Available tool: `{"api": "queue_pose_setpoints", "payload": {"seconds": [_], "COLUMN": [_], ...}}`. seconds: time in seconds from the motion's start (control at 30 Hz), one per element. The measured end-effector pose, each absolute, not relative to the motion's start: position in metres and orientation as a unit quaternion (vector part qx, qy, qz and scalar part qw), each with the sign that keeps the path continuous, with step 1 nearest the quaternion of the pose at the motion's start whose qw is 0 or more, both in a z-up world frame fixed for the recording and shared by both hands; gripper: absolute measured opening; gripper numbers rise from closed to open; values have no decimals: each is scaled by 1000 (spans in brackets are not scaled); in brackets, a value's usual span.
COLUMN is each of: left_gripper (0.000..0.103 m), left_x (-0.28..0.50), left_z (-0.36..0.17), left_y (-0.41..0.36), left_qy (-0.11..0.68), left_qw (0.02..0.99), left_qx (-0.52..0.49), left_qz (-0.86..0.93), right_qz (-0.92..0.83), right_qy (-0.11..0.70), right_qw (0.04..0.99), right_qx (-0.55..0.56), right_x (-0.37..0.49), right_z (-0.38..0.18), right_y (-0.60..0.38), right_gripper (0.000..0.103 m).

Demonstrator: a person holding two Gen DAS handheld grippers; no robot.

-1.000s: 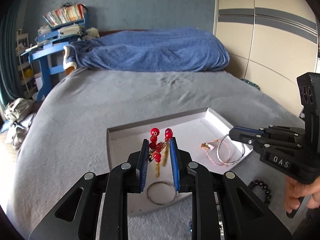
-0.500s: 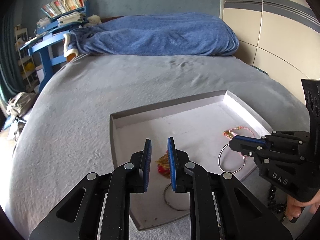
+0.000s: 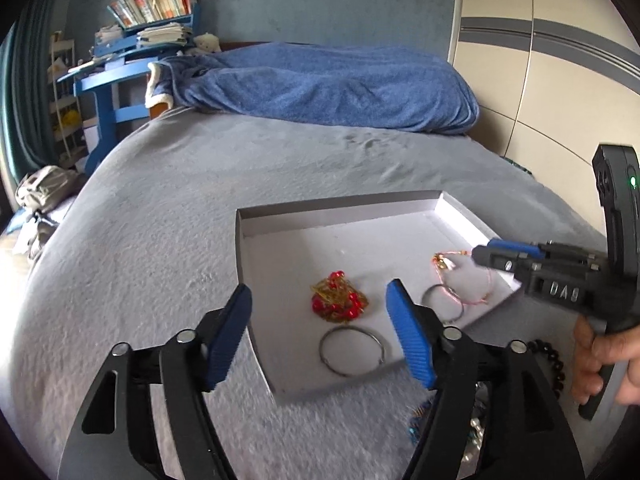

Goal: Organize jewelry
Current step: 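Move the right tool back over the black bead bracelet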

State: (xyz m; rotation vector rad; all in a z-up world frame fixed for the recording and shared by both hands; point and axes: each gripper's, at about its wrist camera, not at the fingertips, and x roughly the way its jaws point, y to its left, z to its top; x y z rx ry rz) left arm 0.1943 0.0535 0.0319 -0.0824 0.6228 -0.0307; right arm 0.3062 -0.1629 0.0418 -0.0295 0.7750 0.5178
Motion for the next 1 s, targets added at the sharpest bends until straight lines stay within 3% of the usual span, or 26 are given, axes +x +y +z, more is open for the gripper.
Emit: {"api": "queue_pose_setpoints", "payload": {"seconds": [0.43, 1.0], "left_gripper": [76, 76], "left_x": [137, 102], "left_z": [24, 3], "left_y": [31, -17], "left_qy": [312, 335], "left_qw": [948, 940], "left_qx": [-50, -13], "left_qz": [-30, -67], "right_qz": [232, 180], "right_qy": [347, 355], "right_qw": [909, 917], "right_qx": [-12, -6], "right_x": [248, 170], "right_z": [56, 12], "right_y": [-208, -259], "right_gripper": [47, 58]}}
